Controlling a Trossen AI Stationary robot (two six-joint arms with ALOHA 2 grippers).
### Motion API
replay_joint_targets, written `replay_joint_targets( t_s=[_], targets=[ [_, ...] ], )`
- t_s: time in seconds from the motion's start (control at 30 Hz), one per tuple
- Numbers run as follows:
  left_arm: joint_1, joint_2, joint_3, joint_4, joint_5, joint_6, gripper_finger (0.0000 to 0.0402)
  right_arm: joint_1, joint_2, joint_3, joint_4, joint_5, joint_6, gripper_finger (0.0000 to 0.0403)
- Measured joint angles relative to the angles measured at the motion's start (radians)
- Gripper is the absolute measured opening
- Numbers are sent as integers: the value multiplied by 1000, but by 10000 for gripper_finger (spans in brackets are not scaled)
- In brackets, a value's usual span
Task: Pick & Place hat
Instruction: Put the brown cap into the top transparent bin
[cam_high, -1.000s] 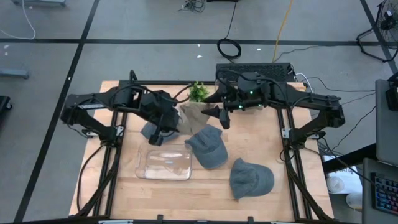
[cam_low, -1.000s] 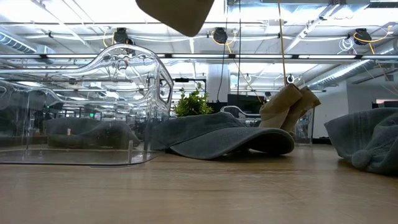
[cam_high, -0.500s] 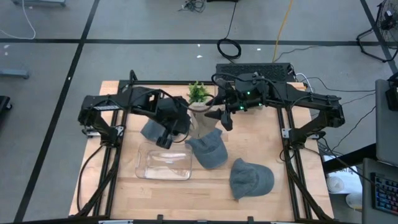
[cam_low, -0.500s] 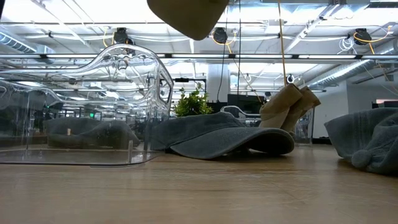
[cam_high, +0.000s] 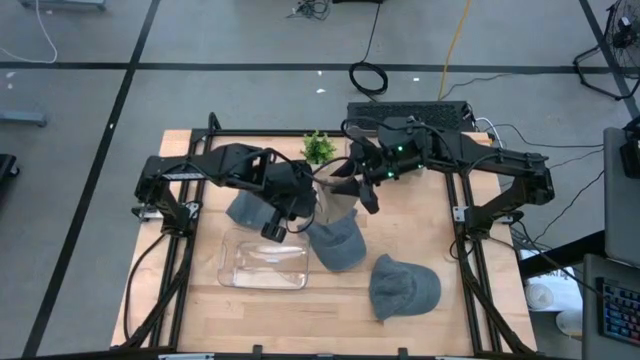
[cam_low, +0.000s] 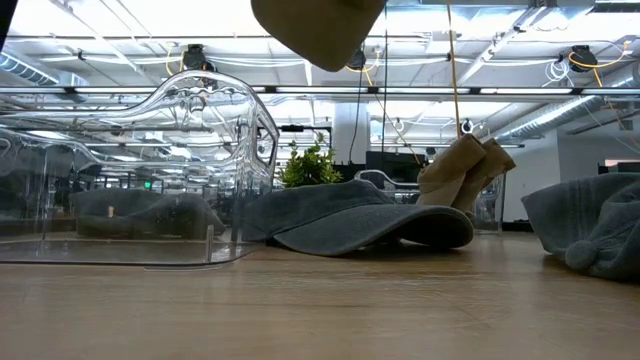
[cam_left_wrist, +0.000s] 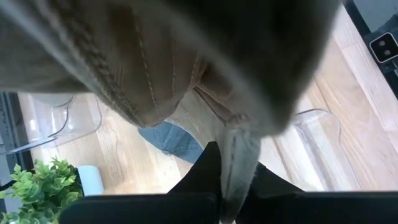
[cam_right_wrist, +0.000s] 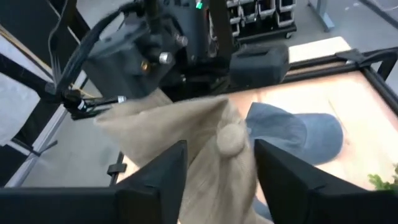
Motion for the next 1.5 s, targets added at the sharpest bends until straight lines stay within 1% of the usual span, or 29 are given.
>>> replay_joint_targets(
  t_s=[0.1, 0.27, 0.3, 0.47, 0.57, 0.83, 0.97, 1.07, 1.3, 1.37, 1.5],
  targets=[
    [0, -3, 0, 0, 0, -1, 8, -7, 0, 0, 24, 0, 0, 126],
    [-1, -3, 0, 6, 0, -3, 8, -7, 0, 0, 28, 0, -3, 24],
    [-1, -3, 0, 5, 0, -3, 8, -9, 0, 0, 28, 0, -3, 16],
    [0, -3, 0, 5, 0, -18, 8, -13, 0, 0, 25, 7, 1, 9],
    [0, -3, 0, 5, 0, -77, 15, -12, 0, 0, 24, 64, -3, 6],
    [6, -17, 1, -35, 13, -181, 114, -18, -55, -1, -7, 89, -26, 5],
    [22, -38, 1, -70, 14, -214, 144, -17, -92, -1, -34, 156, -33, 4],
    [34, -54, 1, -98, 19, -225, 158, -17, -121, 0, -60, 207, -37, 3],
    [50, -99, 1, -123, 19, -297, 165, -14, -168, 0, -79, 324, -37, 2],
    [52, -111, 0, -128, 9, -317, 165, -5, -176, 0, -79, 383, -39, 2],
    [58, -146, 0, -128, -35, -358, 166, 19, -179, 0, -76, 549, -82, 2]
  ],
)
